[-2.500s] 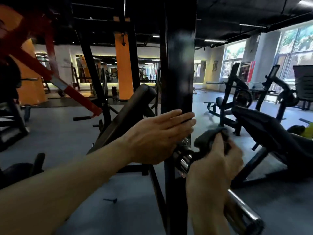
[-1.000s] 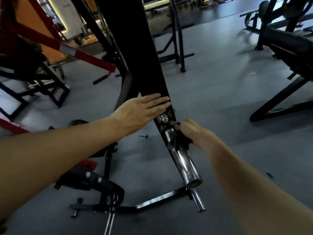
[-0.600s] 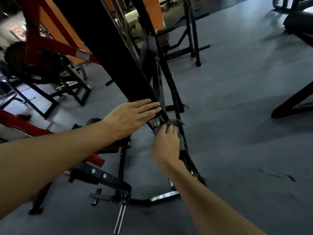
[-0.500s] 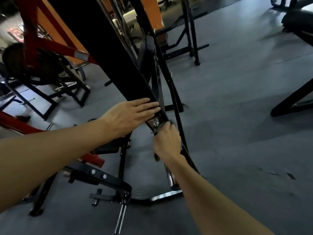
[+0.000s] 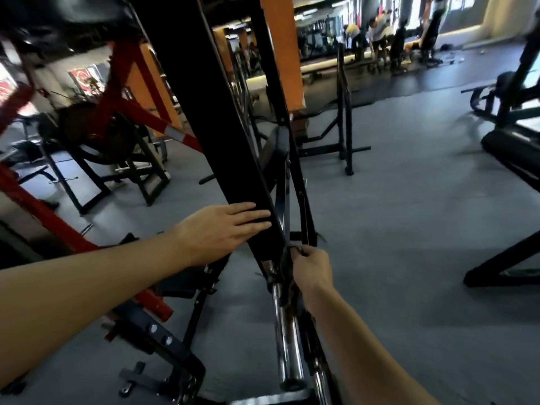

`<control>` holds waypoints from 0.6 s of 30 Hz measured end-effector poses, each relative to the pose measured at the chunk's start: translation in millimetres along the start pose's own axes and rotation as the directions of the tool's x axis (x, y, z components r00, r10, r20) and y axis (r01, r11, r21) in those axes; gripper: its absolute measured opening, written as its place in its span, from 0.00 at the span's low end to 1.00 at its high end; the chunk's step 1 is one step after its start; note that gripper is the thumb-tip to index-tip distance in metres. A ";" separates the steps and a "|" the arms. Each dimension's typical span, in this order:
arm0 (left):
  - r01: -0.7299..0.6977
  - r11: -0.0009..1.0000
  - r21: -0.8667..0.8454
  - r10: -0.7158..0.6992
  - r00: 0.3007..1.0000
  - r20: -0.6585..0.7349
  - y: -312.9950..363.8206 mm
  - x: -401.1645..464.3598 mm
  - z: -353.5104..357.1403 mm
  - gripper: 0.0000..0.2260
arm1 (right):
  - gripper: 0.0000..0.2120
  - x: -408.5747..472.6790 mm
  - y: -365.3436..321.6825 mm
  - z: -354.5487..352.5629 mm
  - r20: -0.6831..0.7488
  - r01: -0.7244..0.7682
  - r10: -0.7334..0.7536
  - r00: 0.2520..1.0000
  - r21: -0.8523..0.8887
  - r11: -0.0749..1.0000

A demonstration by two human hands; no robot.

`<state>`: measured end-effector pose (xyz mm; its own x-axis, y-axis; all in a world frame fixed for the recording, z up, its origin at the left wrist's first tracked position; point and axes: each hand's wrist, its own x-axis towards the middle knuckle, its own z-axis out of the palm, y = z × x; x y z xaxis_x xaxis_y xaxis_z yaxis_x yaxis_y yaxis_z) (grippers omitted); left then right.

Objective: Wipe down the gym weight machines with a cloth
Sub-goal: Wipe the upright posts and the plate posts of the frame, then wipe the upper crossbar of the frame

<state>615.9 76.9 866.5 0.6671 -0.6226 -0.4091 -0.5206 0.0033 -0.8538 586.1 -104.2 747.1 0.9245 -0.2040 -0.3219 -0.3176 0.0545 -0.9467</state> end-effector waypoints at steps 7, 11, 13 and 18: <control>0.315 0.945 -0.092 -0.325 0.859 -0.396 -76.5 -55.9 -21.4 0.28 | 0.11 -27.3 -120.3 -13.4 0.077 0.304 -0.332 0.940 0.249 0.920; 0.508 0.818 -0.269 -0.575 0.721 -0.388 -109.8 -78.7 -45.6 0.28 | 0.12 -59.6 -197.8 -11.5 0.144 0.423 -0.510 0.848 0.394 0.816; 0.612 0.729 -0.307 -0.682 0.616 -0.394 -123.7 -97.1 -53.7 0.26 | 0.09 -80.7 -232.6 -4.3 0.183 0.441 -0.571 0.801 0.466 0.768; 0.729 0.521 -0.444 -0.837 0.333 -0.435 -155.7 -125.2 -59.0 0.26 | 0.10 -101.7 -275.7 19.3 0.027 0.796 -0.827 0.562 0.255 0.549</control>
<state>581.9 108.2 1069.6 0.4263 -0.5505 0.7178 -0.0212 -0.7994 -0.6005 583.6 -79.6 1040.5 0.7879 -0.1334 0.6011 0.6148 0.1168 -0.7799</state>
